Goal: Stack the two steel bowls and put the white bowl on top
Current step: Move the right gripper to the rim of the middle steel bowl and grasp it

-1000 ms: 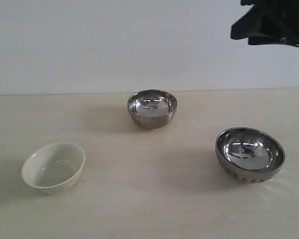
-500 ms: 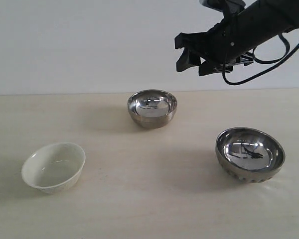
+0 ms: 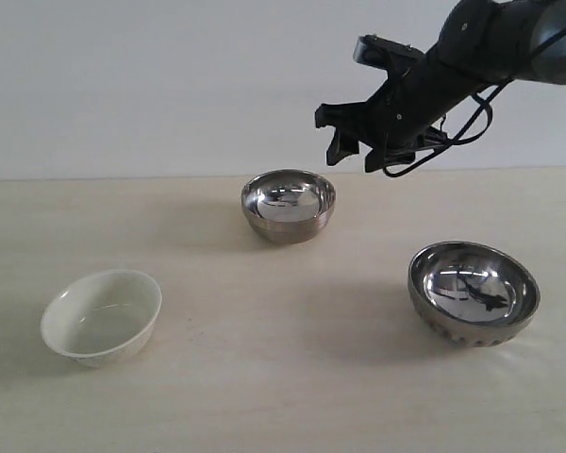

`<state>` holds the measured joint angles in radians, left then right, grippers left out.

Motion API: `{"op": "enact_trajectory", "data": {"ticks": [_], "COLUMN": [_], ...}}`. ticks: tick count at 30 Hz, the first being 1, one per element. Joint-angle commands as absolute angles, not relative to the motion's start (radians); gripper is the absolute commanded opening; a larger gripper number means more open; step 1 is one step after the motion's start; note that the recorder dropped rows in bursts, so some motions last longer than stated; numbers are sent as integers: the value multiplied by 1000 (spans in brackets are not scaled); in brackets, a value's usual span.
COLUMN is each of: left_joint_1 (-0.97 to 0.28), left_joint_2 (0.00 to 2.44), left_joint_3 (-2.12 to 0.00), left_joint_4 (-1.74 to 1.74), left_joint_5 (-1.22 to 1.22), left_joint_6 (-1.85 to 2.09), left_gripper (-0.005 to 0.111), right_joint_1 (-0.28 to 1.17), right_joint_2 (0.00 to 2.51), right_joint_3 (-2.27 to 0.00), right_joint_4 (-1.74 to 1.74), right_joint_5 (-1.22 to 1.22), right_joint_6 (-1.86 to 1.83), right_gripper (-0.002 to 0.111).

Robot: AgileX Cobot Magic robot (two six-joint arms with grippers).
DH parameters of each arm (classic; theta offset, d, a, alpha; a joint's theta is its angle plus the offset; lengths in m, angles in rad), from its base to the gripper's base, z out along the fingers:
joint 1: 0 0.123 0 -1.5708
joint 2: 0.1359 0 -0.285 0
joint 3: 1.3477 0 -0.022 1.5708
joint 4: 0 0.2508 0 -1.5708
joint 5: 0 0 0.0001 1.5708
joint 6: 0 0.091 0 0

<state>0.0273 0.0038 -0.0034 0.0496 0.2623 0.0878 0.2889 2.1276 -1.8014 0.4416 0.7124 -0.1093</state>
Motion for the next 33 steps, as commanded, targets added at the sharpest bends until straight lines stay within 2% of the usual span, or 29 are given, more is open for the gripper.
{"op": "enact_trajectory", "data": {"ticks": [1,18,33], "left_joint_1": [30,30,30], "left_joint_2": [0,0,0], "left_joint_3": [0,0,0], "left_joint_4": [41,41,41], "left_joint_5": [254,254,254], "left_joint_6": [78,78,78], "left_gripper": [4,4,4], "right_joint_1": [290,339,349], "right_joint_2": [2193,2384,2453], "right_joint_3": [-1854,-1975,-1977], "right_joint_4": [408,410,328], "right_joint_5": [685,558,531], "right_joint_6": [-76,-32,47], "right_gripper": [53,53,52]}}
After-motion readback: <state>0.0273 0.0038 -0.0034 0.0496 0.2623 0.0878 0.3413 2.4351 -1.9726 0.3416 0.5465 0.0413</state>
